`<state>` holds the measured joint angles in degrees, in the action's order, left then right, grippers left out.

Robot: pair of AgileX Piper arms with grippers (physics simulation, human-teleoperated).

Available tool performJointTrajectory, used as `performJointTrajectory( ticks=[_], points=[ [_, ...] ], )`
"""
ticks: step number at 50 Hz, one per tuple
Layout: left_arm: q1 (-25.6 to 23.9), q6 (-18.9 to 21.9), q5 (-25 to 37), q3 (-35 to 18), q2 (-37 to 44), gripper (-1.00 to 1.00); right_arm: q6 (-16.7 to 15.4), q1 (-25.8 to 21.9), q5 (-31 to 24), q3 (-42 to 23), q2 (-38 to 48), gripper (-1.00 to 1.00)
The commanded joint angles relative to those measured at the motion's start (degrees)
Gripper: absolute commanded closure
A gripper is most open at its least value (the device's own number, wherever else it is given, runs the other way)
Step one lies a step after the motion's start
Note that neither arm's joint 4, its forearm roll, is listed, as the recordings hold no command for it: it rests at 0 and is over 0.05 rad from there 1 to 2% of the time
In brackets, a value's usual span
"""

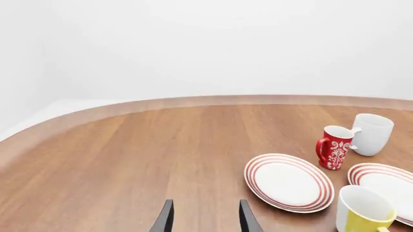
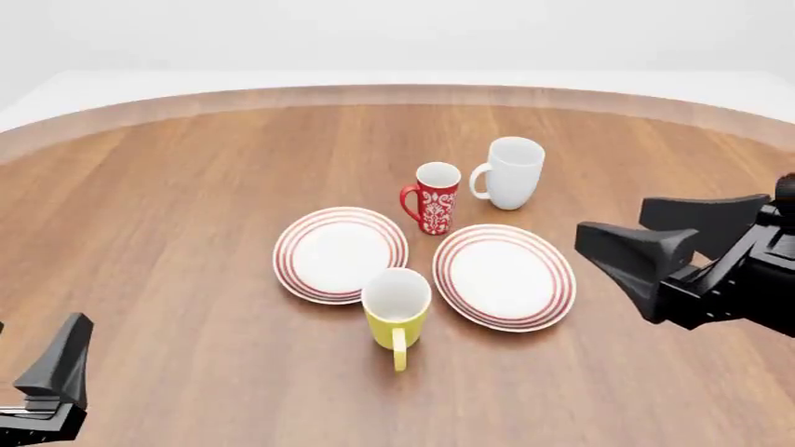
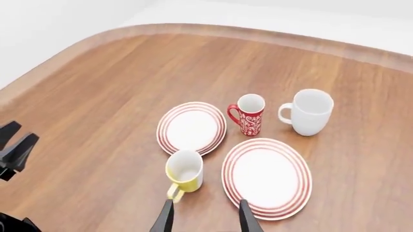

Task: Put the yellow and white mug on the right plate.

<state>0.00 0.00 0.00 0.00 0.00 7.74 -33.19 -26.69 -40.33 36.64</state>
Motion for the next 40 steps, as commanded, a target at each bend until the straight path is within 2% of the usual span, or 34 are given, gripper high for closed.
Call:
performJointTrajectory(
  ticks=[1,2,11,18,23,27,36,38,40],
  points=[
    [0.0,0.0,0.0,0.0,0.0,-1.00,2.0,-2.2,2.0,0.8,3.5,-1.00],
    [0.0,0.0,0.0,0.0,0.0,-1.00,3.2,-2.2,2.4,0.9,3.8,-1.00],
    [0.0,0.0,0.0,0.0,0.0,-1.00,4.9,-3.7,3.4,-0.8,9.7,-1.00],
    [0.0,0.0,0.0,0.0,0.0,-1.00,7.4,-4.9,3.1,-3.2,13.7,-1.00],
    [0.0,0.0,0.0,0.0,0.0,-1.00,10.5,-5.1,2.7,-3.6,15.4,-1.00],
    [0.0,0.0,0.0,0.0,0.0,-1.00,14.5,-4.4,3.3,-2.9,15.3,-1.00],
    [0.0,0.0,0.0,0.0,0.0,-1.00,14.8,-5.5,3.5,-5.2,18.5,-1.00],
    [0.0,0.0,0.0,0.0,0.0,-1.00,15.2,-6.5,3.7,-6.2,20.4,-1.00],
    [0.0,0.0,0.0,0.0,0.0,-1.00,14.0,-8.1,3.6,-7.2,24.3,-1.00]
  ],
)
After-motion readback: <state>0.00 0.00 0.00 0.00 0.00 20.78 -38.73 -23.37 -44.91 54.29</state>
